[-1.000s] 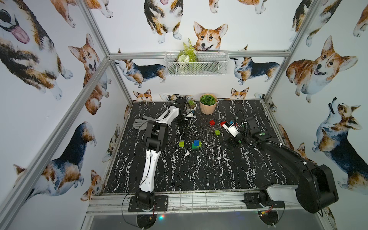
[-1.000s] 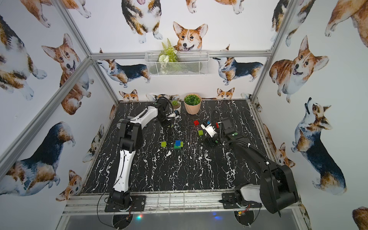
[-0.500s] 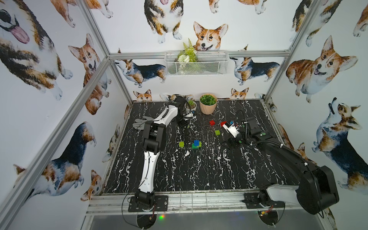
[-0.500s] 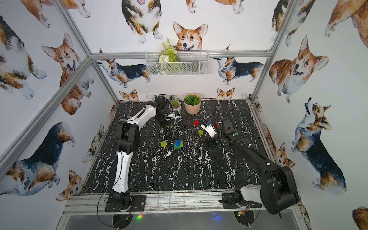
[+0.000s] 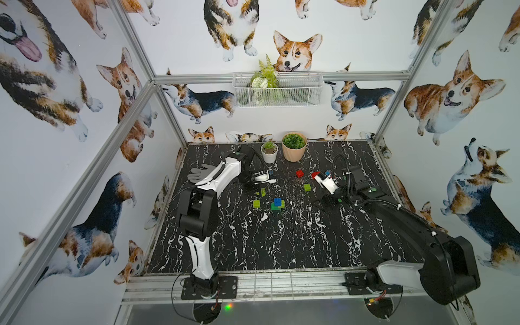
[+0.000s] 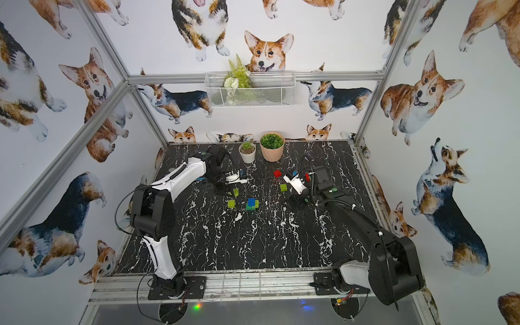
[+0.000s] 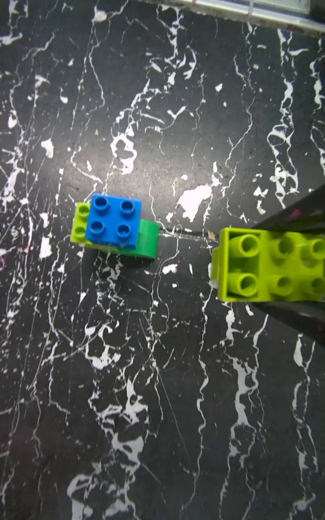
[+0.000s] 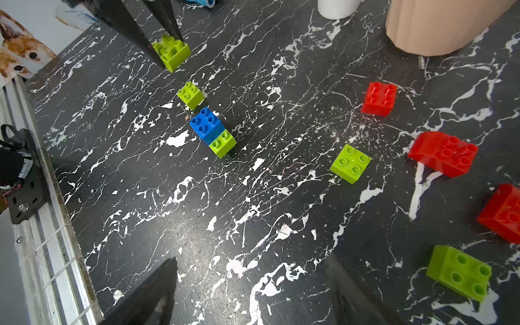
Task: Assemble the letter s with lego
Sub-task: Assemble the lego brick with the lego brick.
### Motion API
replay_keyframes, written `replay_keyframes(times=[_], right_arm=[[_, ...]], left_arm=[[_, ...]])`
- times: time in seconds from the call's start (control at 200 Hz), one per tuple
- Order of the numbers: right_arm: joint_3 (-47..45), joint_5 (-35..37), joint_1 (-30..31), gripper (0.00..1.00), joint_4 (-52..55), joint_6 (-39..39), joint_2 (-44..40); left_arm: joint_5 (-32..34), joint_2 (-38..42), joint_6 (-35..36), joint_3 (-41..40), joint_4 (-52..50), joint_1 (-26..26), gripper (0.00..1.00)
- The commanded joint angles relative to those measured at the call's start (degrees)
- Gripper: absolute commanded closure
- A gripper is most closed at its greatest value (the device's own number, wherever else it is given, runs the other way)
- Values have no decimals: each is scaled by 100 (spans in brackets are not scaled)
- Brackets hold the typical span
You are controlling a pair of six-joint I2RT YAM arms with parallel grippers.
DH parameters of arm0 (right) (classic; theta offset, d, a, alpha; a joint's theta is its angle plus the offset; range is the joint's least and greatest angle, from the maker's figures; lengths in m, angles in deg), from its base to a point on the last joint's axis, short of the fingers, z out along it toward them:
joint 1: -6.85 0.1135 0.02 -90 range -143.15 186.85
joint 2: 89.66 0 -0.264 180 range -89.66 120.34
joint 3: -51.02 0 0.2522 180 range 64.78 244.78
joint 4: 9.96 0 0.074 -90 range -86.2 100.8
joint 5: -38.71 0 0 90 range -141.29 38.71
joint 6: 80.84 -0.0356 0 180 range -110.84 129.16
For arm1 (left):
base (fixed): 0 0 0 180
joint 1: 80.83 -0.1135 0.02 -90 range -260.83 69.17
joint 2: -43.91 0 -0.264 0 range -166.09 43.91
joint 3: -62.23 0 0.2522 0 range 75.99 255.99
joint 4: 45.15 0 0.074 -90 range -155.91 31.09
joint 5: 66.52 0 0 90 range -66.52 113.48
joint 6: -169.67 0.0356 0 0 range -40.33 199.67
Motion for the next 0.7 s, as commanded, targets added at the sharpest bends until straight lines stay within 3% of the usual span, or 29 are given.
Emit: replay_keyframes(times=[0.0, 0.696], right_arm=[[12, -172, -5, 15, -81, -13, -58], [-119, -190, -5, 16, -252, -50, 9]], left_arm=[[-183, 79, 443, -185, 96, 31, 86], [514, -348, 641, -438, 312, 200, 85]])
